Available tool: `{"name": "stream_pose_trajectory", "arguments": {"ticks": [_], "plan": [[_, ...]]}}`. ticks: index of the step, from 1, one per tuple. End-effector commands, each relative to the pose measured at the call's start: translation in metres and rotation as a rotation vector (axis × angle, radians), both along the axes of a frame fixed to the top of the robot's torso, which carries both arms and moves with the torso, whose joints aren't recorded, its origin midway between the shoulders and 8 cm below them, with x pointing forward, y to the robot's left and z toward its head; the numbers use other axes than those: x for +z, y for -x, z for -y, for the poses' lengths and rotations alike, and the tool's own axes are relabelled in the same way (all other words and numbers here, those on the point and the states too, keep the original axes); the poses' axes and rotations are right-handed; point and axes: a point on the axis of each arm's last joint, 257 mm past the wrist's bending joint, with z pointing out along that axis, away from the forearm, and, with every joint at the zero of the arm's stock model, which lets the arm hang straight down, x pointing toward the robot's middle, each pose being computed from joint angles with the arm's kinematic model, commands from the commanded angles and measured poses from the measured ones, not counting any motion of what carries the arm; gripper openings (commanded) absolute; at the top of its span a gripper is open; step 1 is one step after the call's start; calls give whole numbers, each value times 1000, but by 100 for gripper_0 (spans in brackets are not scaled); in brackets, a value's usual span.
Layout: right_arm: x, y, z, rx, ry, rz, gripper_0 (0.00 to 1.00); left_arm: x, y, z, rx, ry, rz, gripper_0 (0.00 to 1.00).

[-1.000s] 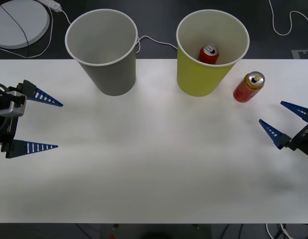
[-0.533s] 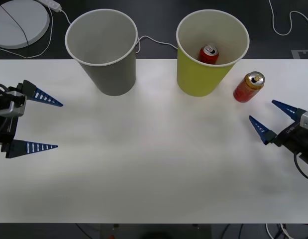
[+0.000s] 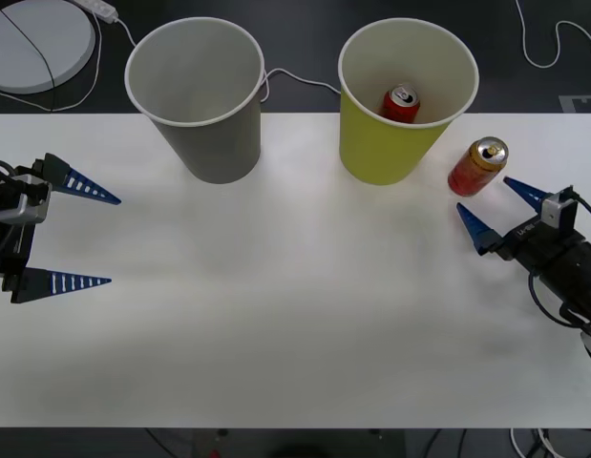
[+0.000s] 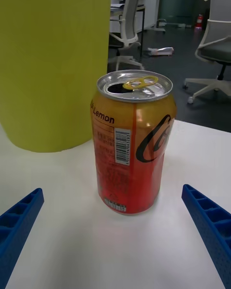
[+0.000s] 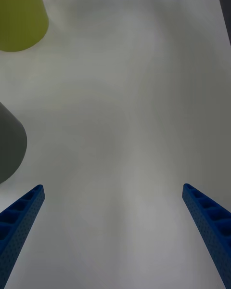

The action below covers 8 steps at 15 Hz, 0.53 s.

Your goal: Put the can into the green bin and the plastic bottle into the gray bin

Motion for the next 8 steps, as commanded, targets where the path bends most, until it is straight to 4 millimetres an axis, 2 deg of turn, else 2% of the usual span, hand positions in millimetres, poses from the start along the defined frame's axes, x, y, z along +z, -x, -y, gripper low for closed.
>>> {"name": "stream_pose_trajectory", "arguments": {"ticks": [1,8], "plan": [[3,-15,-8,-24,3,4,100,0,0,0,0,0,0,100],[9,-46,-25,-71,25,-1,100,0,0,0,0,0,0,100]]}}
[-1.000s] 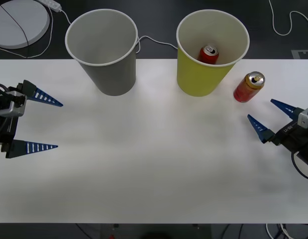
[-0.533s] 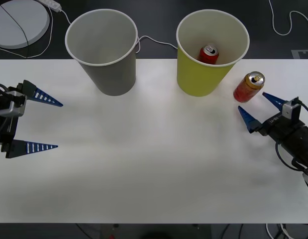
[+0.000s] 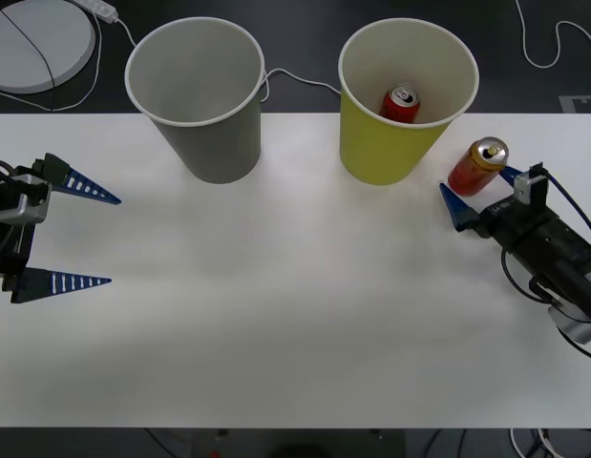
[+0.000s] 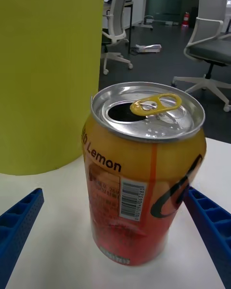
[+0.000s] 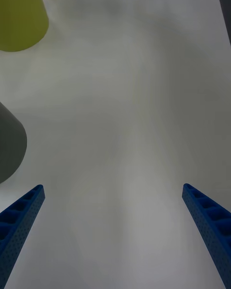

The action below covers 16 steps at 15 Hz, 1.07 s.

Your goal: Put the can into the green bin and the plastic bottle into the gray bin

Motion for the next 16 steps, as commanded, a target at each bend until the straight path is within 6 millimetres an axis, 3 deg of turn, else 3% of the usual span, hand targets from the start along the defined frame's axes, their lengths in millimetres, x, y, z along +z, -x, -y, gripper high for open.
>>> {"name": "stream_pose_trajectory", "arguments": {"ticks": [1,12,13,14,16], "plan": [[1,-9,-5,-14,11,-5,100,0,0,0,0,0,0,100],[8,-24,-15,-19,40,-2,97,0,0,0,0,0,0,100],[7,-23,-15,-19,45,-3,28,0,0,0,0,0,0,100],[8,-24,-15,-19,46,0,0,0,0,0,0,0,0,100],[7,-23,-15,-17,50,1,0,0,0,0,0,0,0,100]]}}
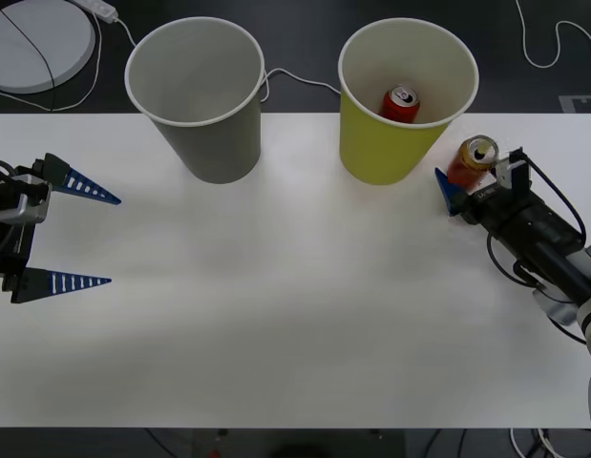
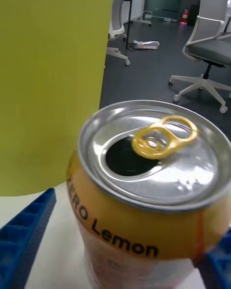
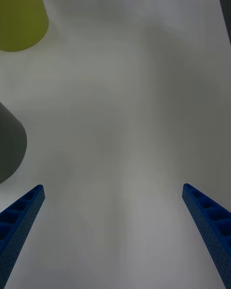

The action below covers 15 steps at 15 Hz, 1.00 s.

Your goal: Put the can into the green bin and the plastic bottle into the gray bin

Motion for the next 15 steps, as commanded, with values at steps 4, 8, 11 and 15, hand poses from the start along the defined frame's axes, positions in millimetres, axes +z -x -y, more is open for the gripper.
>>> {"name": "stream_pose_trajectory", "arguments": {"ticks": [4,8,11,15], "plan": [[2,4,-3,28,9,9,0,0,0,0,0,0,0,100],[5,14,-5,80,15,21,0,0,0,0,0,0,0,100],[7,28,-9,165,55,23,0,0,0,0,0,0,0,100],[14,55,-5,313,166,8,0,0,0,0,0,0,0,100]]}}
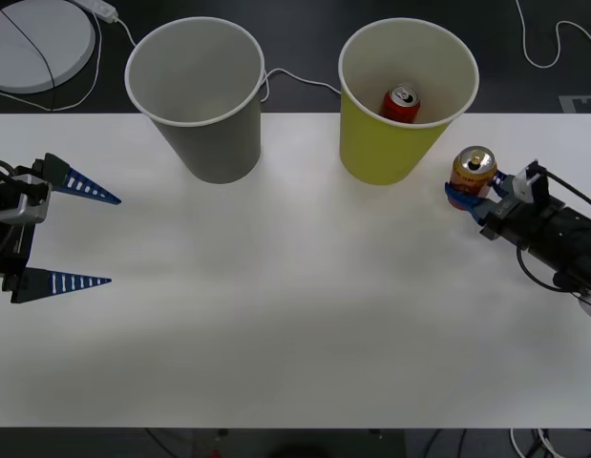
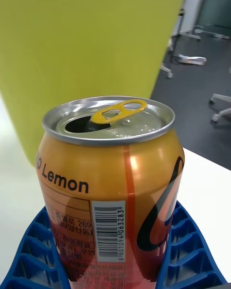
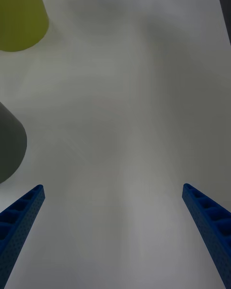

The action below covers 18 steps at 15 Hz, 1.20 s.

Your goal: Put the can into the green bin and the plastic bottle into the gray bin

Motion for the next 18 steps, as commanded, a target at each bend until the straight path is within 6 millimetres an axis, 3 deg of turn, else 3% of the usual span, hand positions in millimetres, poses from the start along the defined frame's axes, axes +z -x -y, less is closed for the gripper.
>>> {"name": "stream_pose_trajectory", "arguments": {"ticks": [1,10,18], "plan": [[5,24,2,97,63,-33,0,0,0,0,0,0,0,100],[47,90,-6,181,292,-182,0,0,0,0,0,0,0,100],[96,124,-23,158,352,-377,0,0,0,0,0,0,0,100]]}}
